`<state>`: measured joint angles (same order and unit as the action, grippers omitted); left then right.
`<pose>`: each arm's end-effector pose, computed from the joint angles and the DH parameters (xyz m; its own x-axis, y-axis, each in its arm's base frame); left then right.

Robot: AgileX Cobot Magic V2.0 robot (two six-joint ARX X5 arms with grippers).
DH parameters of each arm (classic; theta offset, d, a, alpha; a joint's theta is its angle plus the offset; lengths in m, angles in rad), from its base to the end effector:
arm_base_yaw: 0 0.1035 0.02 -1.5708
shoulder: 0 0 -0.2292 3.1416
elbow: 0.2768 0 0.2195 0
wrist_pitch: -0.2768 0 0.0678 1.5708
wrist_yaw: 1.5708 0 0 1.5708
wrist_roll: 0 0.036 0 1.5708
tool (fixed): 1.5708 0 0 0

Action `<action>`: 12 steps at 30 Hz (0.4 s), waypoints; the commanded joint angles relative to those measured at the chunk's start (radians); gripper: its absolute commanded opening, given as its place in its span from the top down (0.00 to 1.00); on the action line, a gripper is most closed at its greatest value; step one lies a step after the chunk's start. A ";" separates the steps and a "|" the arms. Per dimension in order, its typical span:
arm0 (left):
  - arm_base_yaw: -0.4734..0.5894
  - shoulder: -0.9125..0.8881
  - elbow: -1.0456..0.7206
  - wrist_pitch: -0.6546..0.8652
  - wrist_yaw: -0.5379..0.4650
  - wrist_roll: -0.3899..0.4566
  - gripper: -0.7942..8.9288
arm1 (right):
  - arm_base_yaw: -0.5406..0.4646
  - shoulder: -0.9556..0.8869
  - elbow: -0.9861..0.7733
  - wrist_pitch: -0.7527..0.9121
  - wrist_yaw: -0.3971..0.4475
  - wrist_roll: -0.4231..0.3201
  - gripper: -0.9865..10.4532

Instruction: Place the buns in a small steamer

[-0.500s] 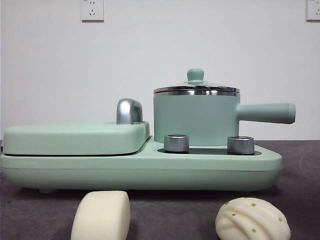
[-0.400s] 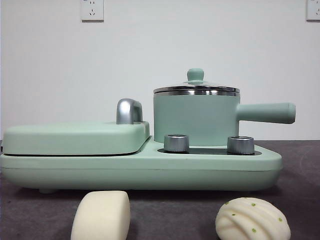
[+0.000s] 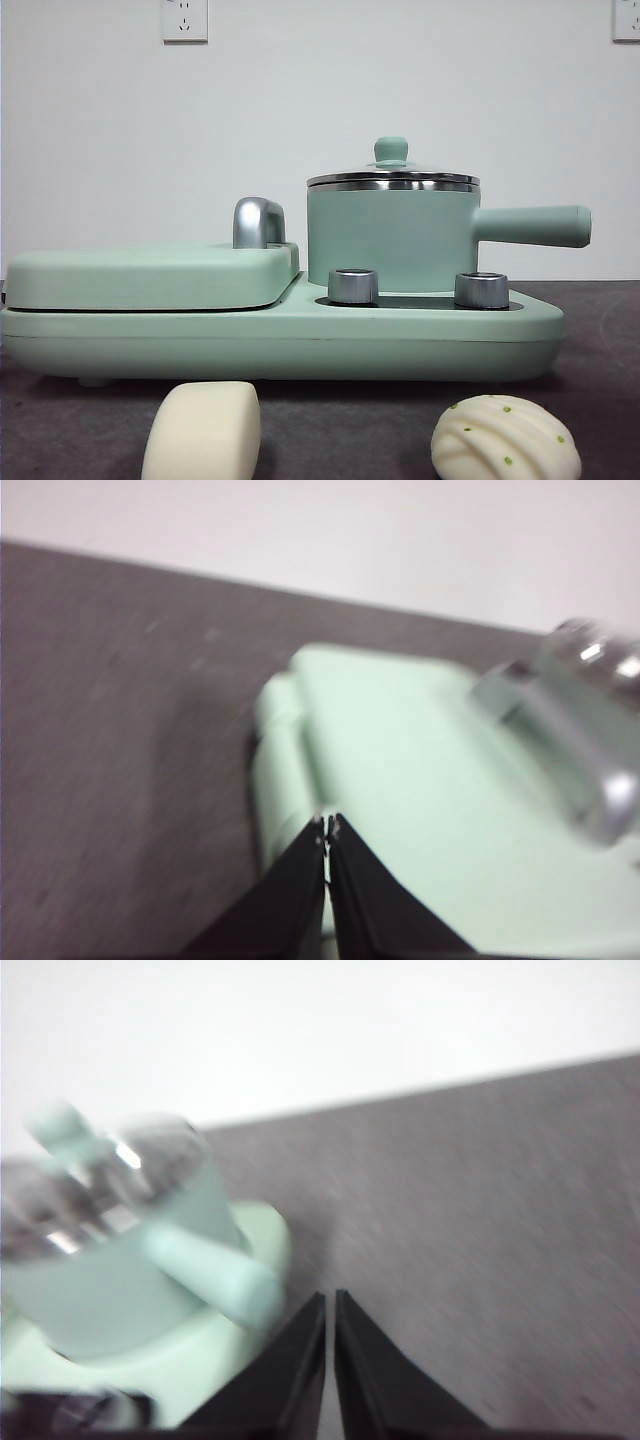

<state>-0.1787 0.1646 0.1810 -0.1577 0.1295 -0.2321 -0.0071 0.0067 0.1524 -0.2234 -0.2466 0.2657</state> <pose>0.1040 -0.0235 0.1899 0.9432 -0.3016 -0.1396 0.2621 0.9333 -0.2454 0.0935 0.0081 0.1871 0.9685 0.2372 -0.0753 -0.2078 0.9372 0.2801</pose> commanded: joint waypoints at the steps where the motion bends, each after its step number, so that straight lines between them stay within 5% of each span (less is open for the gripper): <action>1: -0.035 0.089 0.102 0.014 0.010 -0.023 0.91 | 0.018 0.005 0.064 0.002 -0.017 0.078 0.90; 5: -0.083 0.251 0.267 -0.011 0.037 -0.022 0.91 | 0.032 0.056 0.200 -0.087 -0.027 0.089 0.90; 12: -0.139 0.520 0.575 -0.178 0.126 0.019 0.91 | 0.032 0.241 0.473 -0.285 -0.206 -0.013 0.90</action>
<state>-0.3107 0.6540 0.7101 -0.3260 0.2329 -0.2409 0.0227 0.2214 0.5858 -0.4889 -0.4290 0.2993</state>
